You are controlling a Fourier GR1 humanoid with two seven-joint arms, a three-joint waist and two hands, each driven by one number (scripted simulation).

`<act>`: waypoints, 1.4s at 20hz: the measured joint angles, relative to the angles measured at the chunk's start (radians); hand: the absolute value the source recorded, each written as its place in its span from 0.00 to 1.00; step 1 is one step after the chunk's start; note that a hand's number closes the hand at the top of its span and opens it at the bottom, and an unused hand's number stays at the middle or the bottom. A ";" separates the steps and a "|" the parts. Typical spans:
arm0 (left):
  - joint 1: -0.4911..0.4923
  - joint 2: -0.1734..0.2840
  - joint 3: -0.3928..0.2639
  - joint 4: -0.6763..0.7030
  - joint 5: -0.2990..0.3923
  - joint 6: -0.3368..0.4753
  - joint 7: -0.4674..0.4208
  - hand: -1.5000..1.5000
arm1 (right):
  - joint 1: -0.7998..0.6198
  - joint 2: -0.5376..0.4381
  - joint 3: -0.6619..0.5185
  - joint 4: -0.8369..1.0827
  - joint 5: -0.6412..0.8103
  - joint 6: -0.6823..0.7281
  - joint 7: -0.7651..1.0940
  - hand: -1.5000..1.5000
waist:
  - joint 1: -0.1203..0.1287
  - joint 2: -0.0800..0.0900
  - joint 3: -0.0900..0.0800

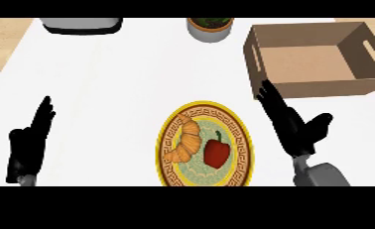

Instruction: Pick the bell pepper from the plate and place it in the cardboard box

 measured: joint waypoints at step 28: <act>-0.236 0.054 -0.134 -0.205 -0.070 -0.252 -0.072 0.50 | 0.220 -0.524 0.271 -0.781 1.111 -0.155 0.739 0.00 | -0.027 -0.024 0.003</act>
